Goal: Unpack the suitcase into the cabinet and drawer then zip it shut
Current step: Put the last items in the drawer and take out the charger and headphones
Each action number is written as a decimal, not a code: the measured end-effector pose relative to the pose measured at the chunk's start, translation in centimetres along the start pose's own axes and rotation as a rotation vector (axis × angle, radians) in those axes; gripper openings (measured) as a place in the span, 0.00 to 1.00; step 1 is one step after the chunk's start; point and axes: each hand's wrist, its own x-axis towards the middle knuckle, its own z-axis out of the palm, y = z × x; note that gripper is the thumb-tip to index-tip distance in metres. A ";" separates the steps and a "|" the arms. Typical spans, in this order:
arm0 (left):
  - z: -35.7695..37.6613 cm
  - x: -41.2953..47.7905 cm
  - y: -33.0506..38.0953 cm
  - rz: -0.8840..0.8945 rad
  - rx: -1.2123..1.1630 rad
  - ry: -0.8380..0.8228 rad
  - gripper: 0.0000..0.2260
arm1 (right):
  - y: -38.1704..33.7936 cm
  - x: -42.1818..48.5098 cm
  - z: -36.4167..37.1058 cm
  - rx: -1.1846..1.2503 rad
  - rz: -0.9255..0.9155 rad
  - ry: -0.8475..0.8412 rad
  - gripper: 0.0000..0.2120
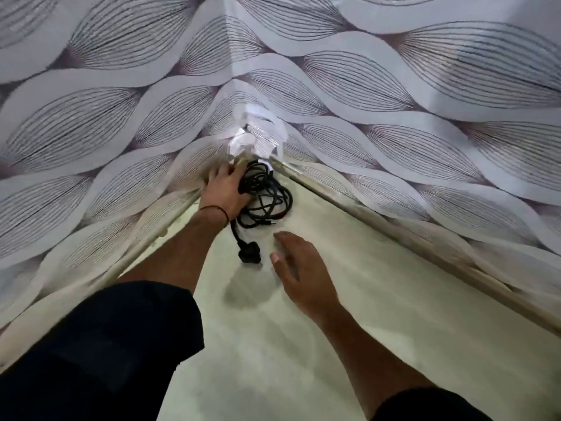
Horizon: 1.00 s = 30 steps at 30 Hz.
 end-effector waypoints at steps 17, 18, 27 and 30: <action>-0.2 -29.0 7.8 -0.008 -0.714 0.149 0.13 | -3.4 -10.4 -8.6 0.254 0.285 -0.129 0.11; 0.1 -31.2 9.2 0.039 -0.716 0.110 0.12 | -3.6 -13.0 -10.1 0.263 0.299 -0.115 0.10; 2.2 -51.1 26.9 0.427 -0.829 -0.302 0.11 | -5.9 -45.3 -24.2 0.377 0.602 0.375 0.10; 3.4 -58.4 32.5 0.583 -0.805 -0.420 0.10 | -6.4 -56.8 -26.2 0.393 0.665 0.599 0.10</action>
